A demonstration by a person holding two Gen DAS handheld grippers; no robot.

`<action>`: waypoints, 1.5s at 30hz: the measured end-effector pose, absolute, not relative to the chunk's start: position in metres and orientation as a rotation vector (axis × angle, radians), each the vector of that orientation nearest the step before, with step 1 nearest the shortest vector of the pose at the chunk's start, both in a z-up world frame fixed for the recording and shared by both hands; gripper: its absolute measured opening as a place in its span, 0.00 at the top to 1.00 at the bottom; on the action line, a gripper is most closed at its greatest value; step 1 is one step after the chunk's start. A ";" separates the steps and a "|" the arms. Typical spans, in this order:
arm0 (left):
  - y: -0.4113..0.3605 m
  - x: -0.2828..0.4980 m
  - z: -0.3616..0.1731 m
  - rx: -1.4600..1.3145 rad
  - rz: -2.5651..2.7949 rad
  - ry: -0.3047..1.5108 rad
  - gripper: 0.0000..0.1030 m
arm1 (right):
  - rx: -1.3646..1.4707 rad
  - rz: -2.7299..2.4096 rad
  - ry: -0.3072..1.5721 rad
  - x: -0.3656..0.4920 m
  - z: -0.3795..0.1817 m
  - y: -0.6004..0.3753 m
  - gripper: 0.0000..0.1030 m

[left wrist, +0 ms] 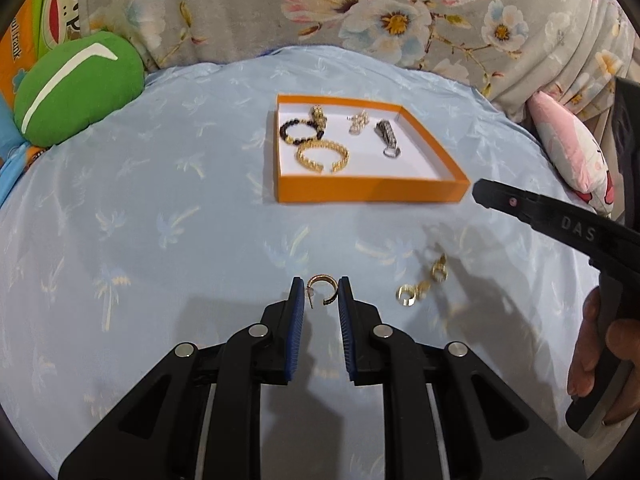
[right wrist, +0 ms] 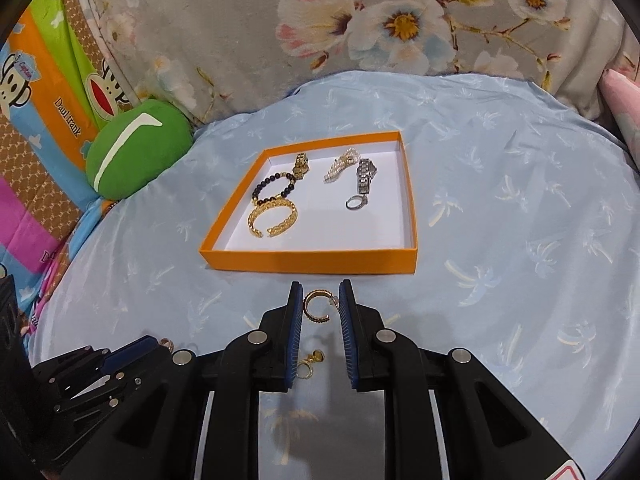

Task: Organize jewelry
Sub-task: 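Lower both gold hoop earrings into the orange box and open both tools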

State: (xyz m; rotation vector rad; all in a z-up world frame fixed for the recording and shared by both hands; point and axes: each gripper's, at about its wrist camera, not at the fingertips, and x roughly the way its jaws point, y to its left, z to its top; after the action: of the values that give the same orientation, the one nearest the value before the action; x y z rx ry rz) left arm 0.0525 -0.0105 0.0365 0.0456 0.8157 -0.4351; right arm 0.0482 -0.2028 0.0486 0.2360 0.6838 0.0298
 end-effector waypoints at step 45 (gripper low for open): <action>-0.045 0.149 0.052 -0.041 -0.395 0.750 0.62 | 0.289 -0.013 0.666 0.077 0.039 -0.237 0.81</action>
State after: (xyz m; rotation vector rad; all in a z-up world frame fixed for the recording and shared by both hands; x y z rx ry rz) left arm 0.1486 -0.0447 0.0520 -0.0406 0.7500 -0.3954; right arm 0.0775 -0.2369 0.0393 0.2890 0.6660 -0.0128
